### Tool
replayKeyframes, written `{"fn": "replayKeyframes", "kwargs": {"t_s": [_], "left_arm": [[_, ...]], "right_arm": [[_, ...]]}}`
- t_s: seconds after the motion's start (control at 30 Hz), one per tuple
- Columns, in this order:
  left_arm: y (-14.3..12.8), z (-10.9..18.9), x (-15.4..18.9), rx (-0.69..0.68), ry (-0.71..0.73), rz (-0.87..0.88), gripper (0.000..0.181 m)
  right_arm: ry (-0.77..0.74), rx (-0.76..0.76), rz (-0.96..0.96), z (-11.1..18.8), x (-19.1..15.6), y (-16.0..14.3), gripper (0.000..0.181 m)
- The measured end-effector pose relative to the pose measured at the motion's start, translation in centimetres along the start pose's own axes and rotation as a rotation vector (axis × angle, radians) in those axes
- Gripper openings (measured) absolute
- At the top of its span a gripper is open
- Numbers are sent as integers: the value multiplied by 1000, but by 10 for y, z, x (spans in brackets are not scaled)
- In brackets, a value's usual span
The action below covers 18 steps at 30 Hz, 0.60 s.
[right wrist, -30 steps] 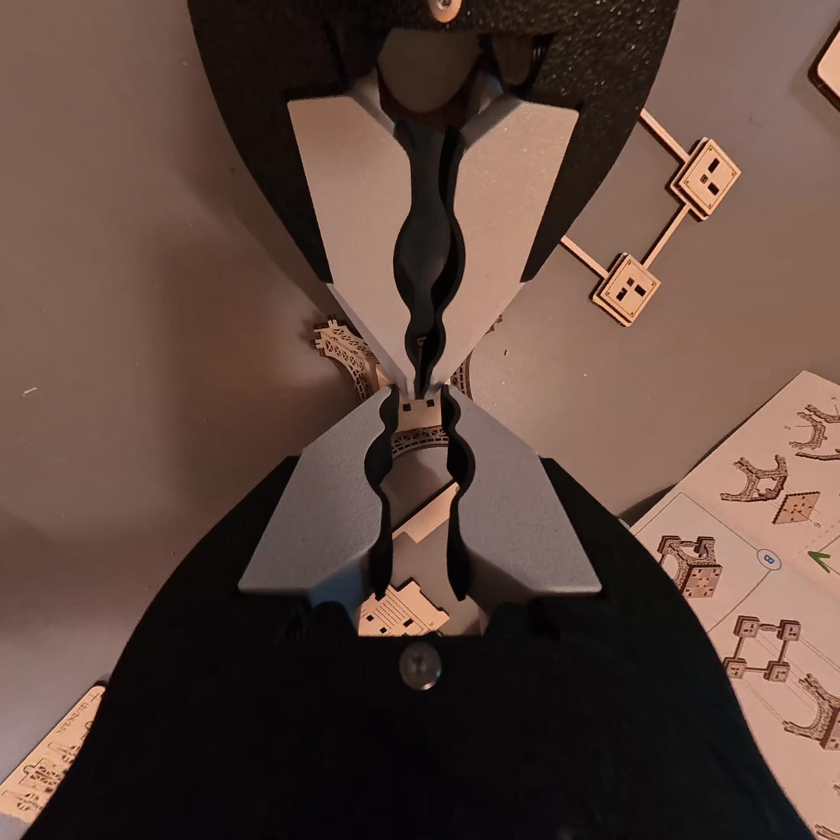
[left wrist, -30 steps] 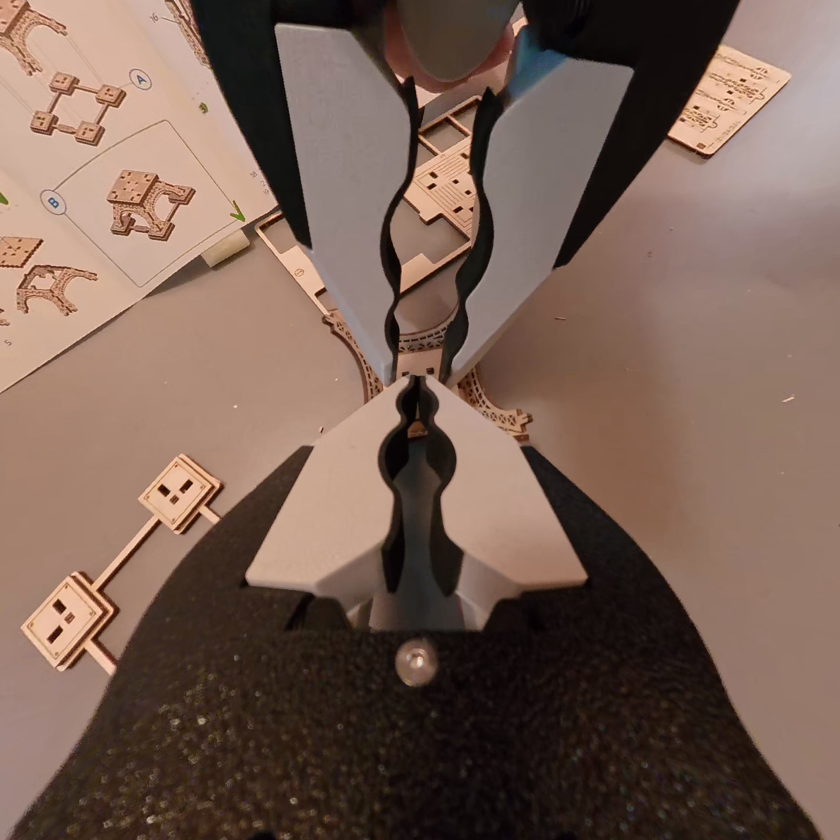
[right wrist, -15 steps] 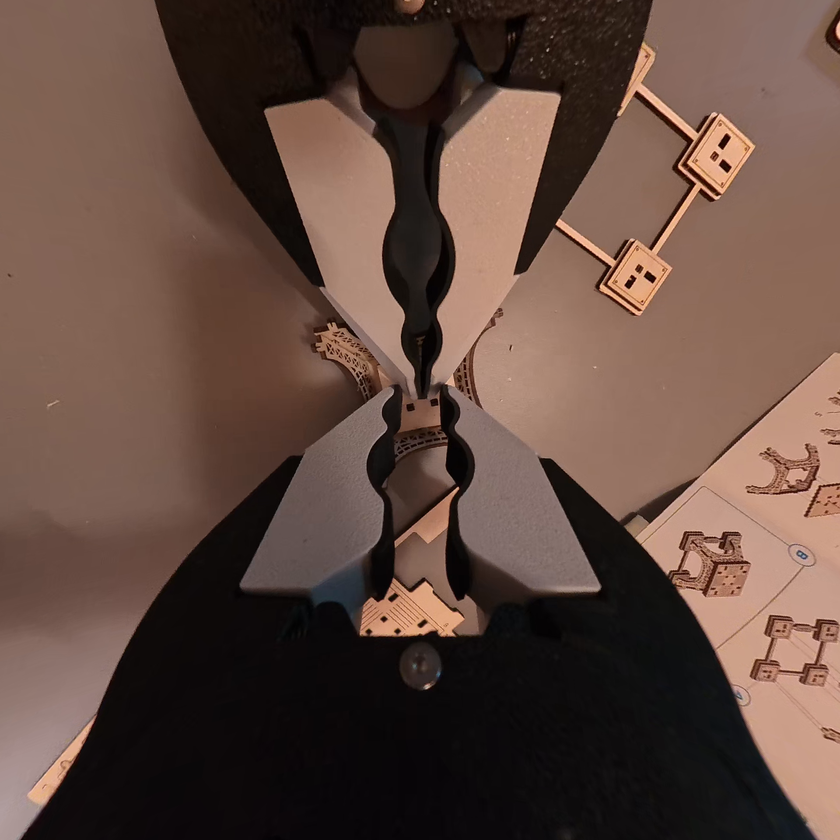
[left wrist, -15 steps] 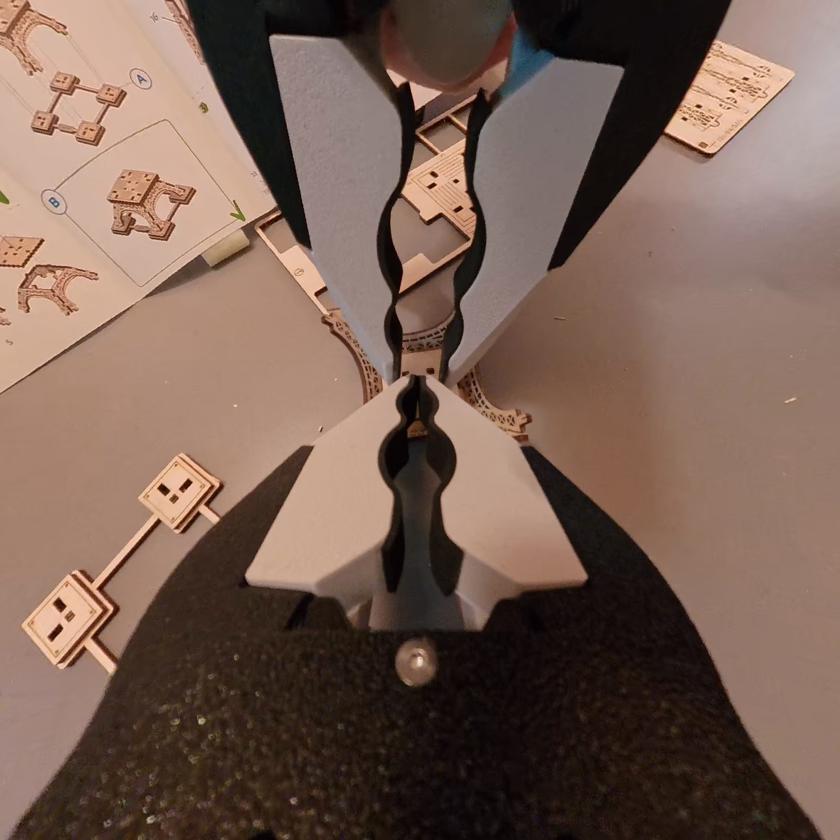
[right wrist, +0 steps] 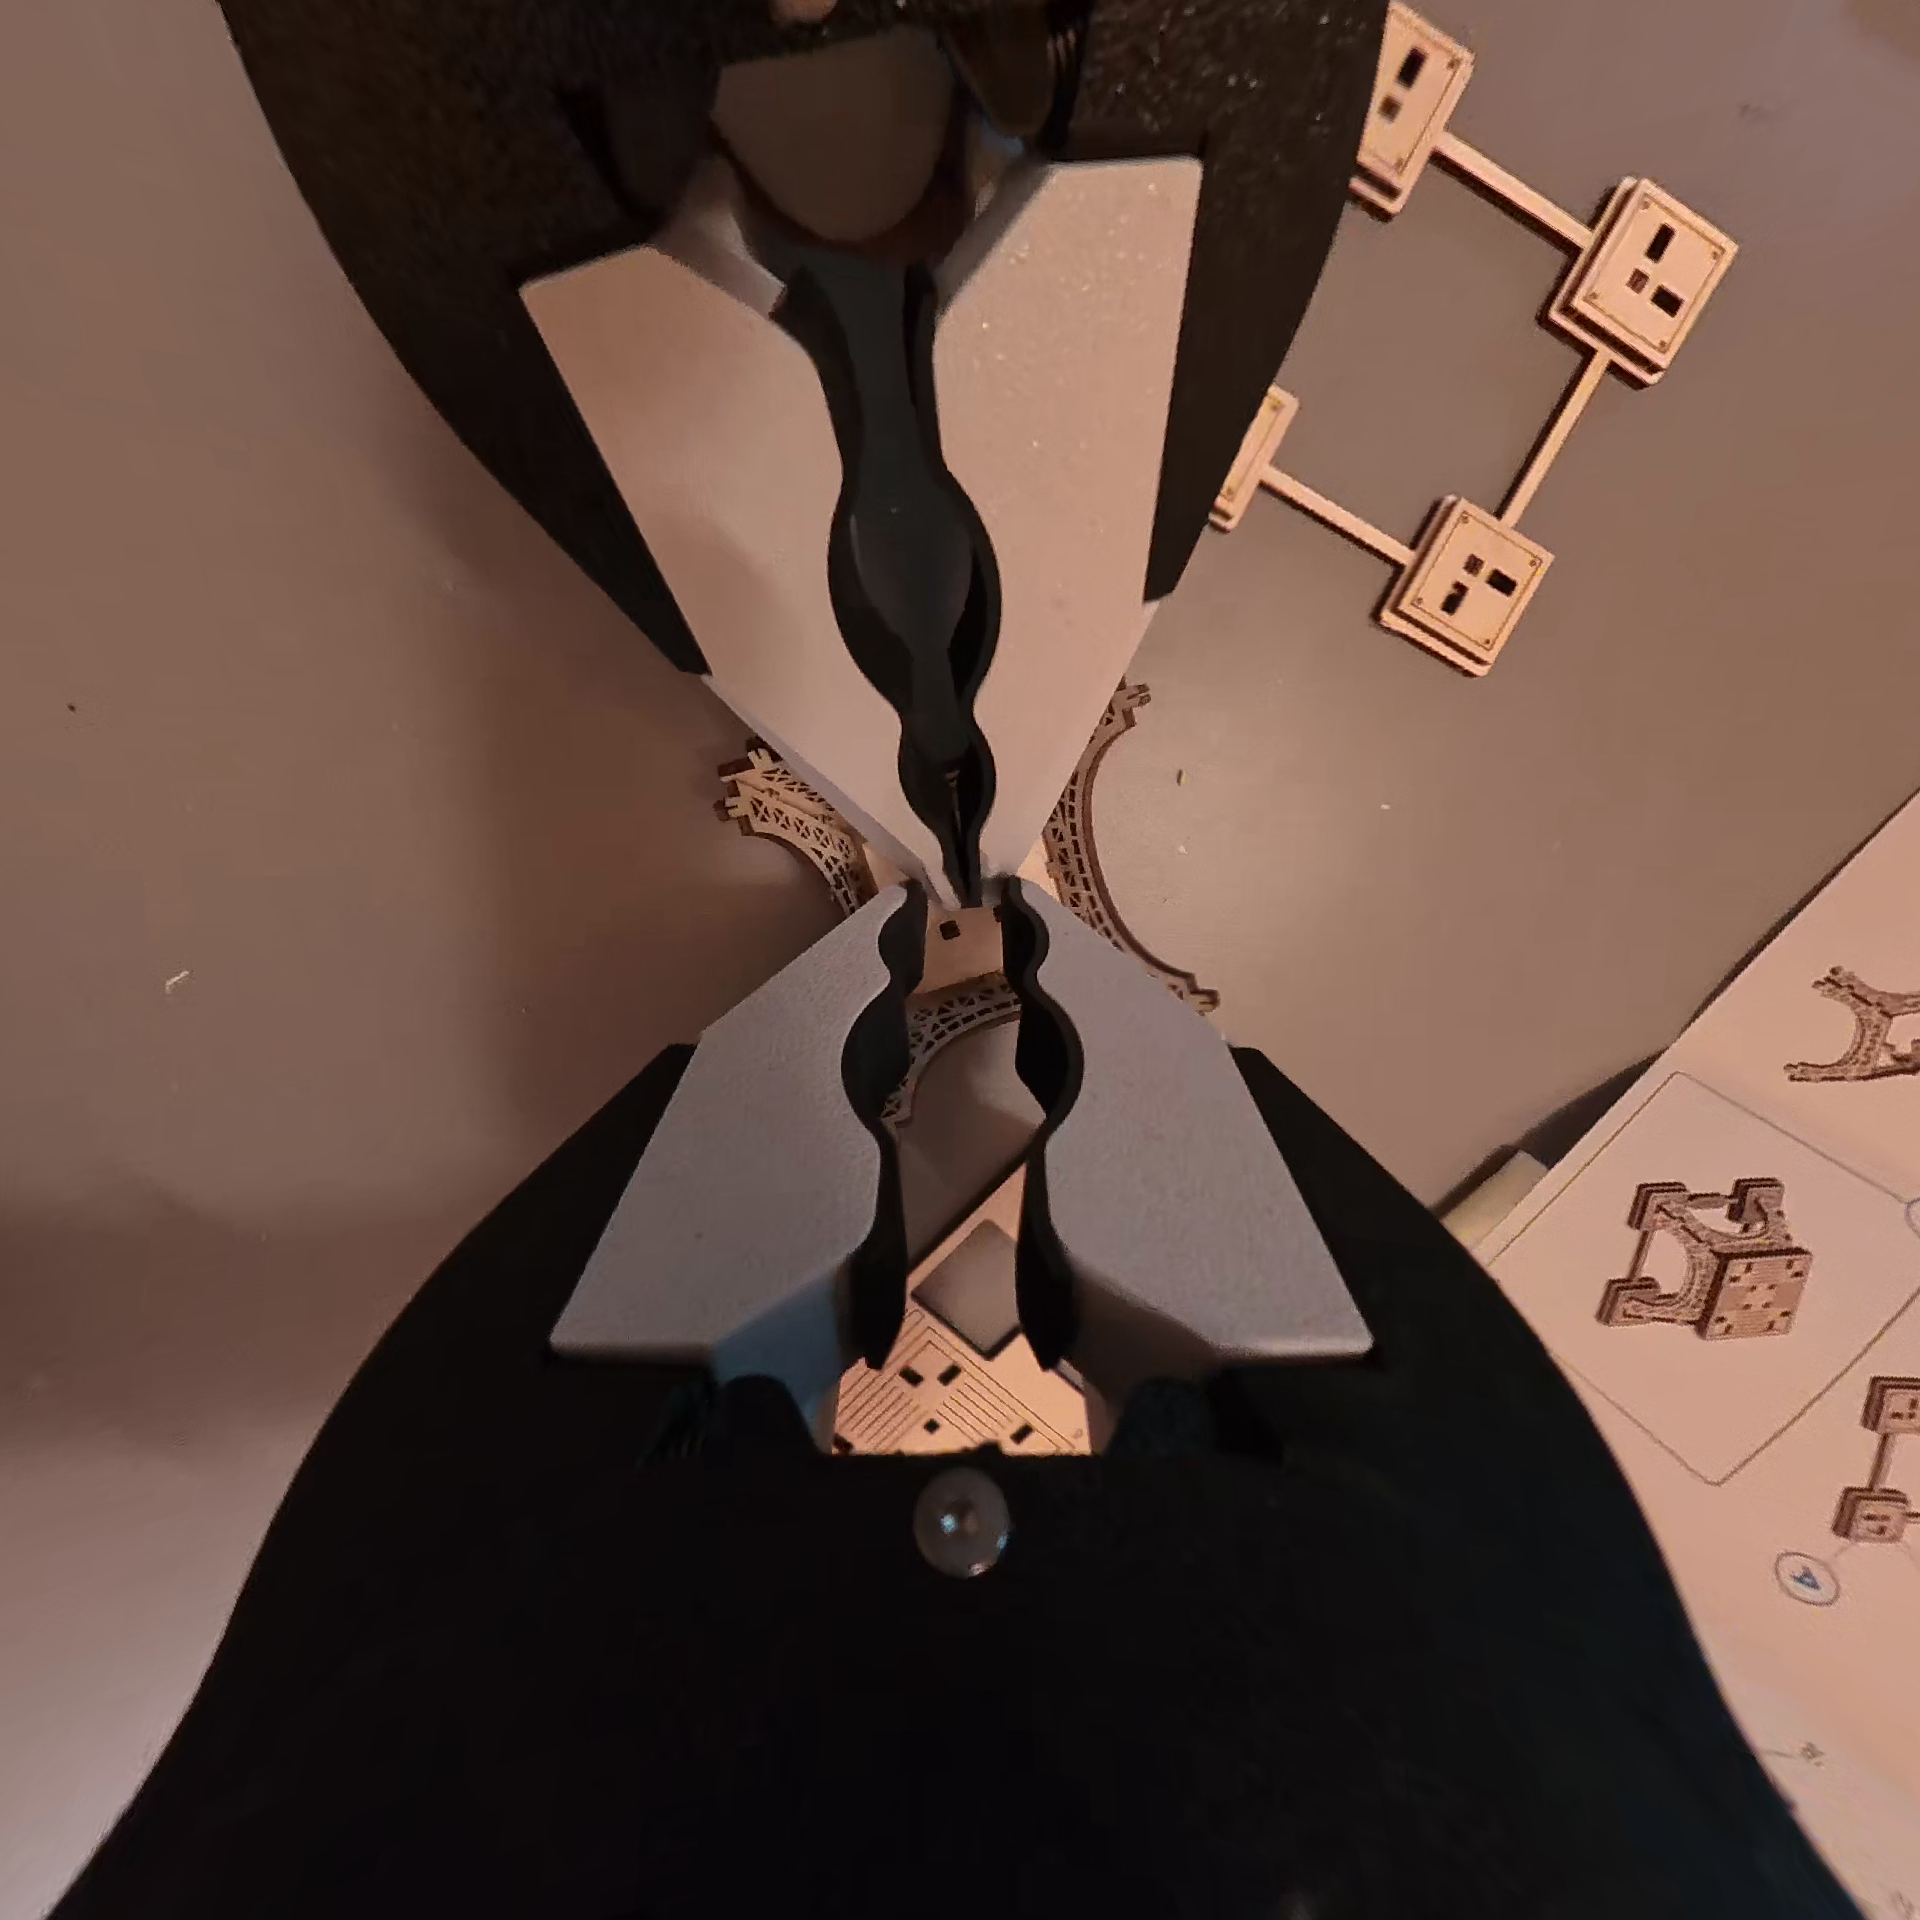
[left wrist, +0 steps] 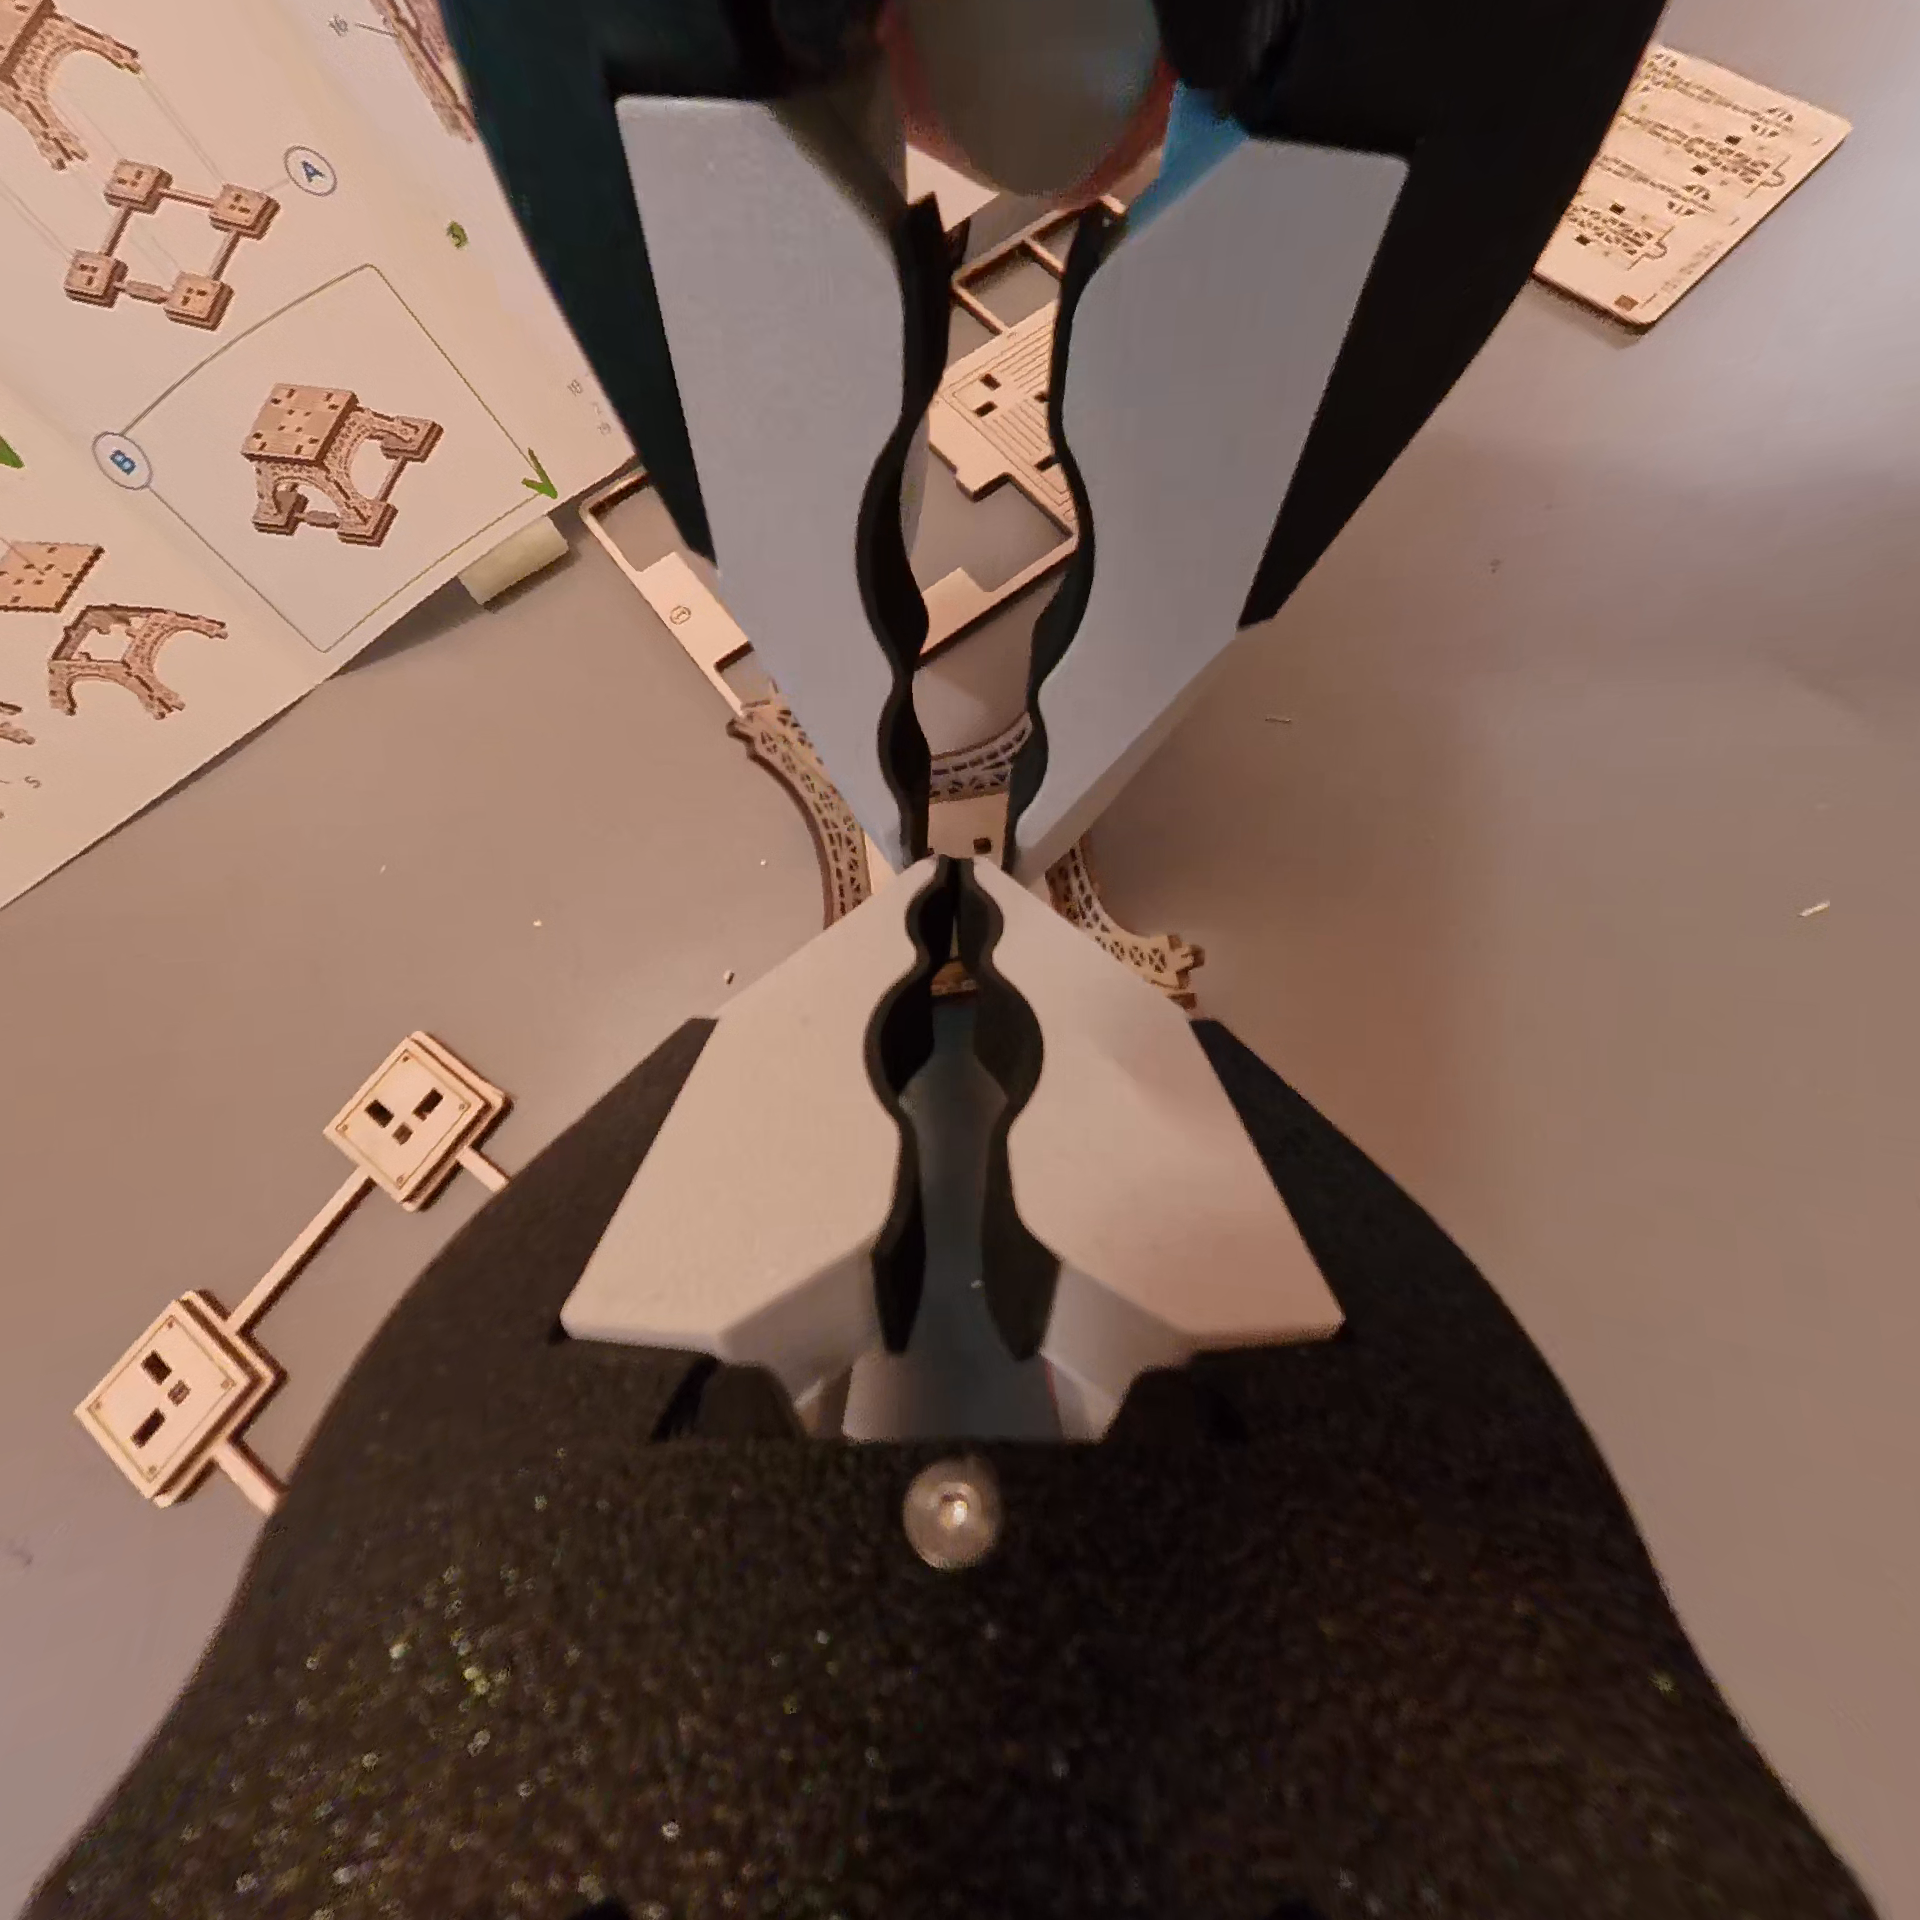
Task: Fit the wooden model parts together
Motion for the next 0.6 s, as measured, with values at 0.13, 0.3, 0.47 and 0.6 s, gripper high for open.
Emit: {"fn": "replayKeyframes", "kwargs": {"t_s": [0.13, 0.3, 0.47, 0.6], "left_arm": [[0, 0, 0, 4, 3, 1, 0], [0, 0, 0, 2, 2, -2, 0], [-2, 0, -4, 16, -51, 46, 0], [-2, 0, -4, 16, -51, 34, 0]], "right_arm": [[-14, -1, -14, 0, -1, 0, 12], [-2, 26, -41, 0, 0, -2, 12], [36, 9, -62, 0, 4, -1, 12], [20, 13, -81, 0, 3, -1, 12]]}}
Point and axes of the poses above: each gripper's, where its closed fingertips meet, z back along the fingers, y out of its top, x = y × z across the jaws, the point moved 9 cm from there along z, back along the fingers, and after that the axes turned 1 degree about y, right-handed, at the moved point
